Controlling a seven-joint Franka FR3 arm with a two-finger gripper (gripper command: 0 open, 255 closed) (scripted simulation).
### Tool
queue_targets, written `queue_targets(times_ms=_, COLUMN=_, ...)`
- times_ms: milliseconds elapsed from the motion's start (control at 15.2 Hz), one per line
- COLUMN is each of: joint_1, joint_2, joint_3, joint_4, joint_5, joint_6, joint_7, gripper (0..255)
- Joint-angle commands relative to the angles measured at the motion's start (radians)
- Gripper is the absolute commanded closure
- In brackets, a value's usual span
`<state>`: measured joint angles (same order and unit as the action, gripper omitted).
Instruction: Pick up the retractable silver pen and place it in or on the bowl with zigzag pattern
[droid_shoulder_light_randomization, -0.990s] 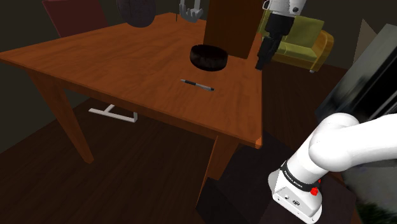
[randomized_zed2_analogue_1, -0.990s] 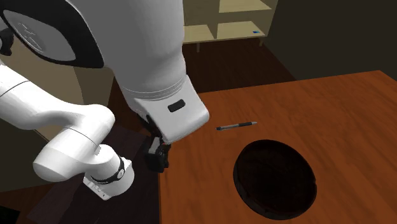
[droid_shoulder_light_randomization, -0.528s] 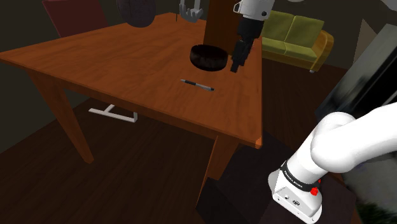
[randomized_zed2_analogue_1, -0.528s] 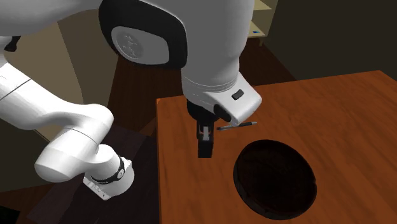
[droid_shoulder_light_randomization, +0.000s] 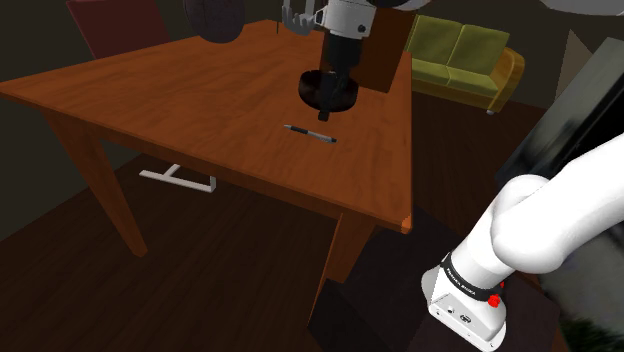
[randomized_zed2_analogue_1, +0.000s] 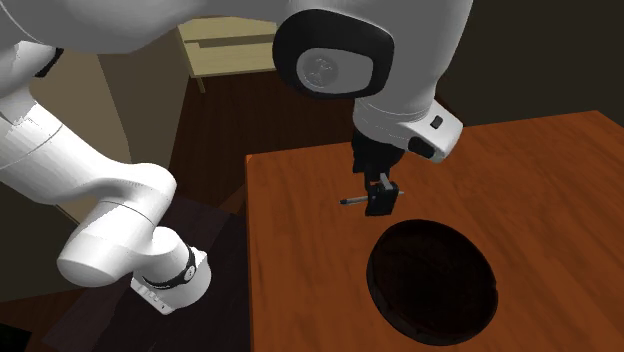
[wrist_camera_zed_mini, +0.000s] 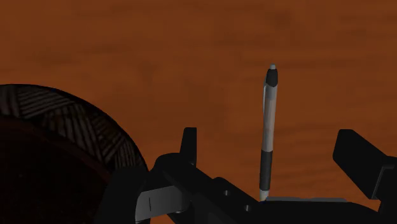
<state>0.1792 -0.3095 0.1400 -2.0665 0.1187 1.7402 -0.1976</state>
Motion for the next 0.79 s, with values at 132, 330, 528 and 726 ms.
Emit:
queue_targets(times_ms=132, joint_1=0.02, joint_2=0.076, joint_3=0.027, joint_4=0.042, joint_5=0.001, joint_6=0.039, joint_7=-0.001, gripper=0)
queue_targets(times_ms=330, joint_1=0.022, joint_2=0.077, joint_3=0.03, joint_4=0.003, joint_5=0.002, joint_6=0.079, joint_7=-0.001, gripper=0)
queue_targets(times_ms=528, joint_1=0.024, joint_2=0.08, joint_3=0.034, joint_4=-0.041, joint_5=0.004, joint_6=0.127, joint_7=-0.002, gripper=0)
queue_targets(times_ms=726, joint_1=0.024, joint_2=0.08, joint_3=0.034, joint_4=-0.041, joint_5=0.004, joint_6=0.127, joint_7=-0.002, gripper=0)
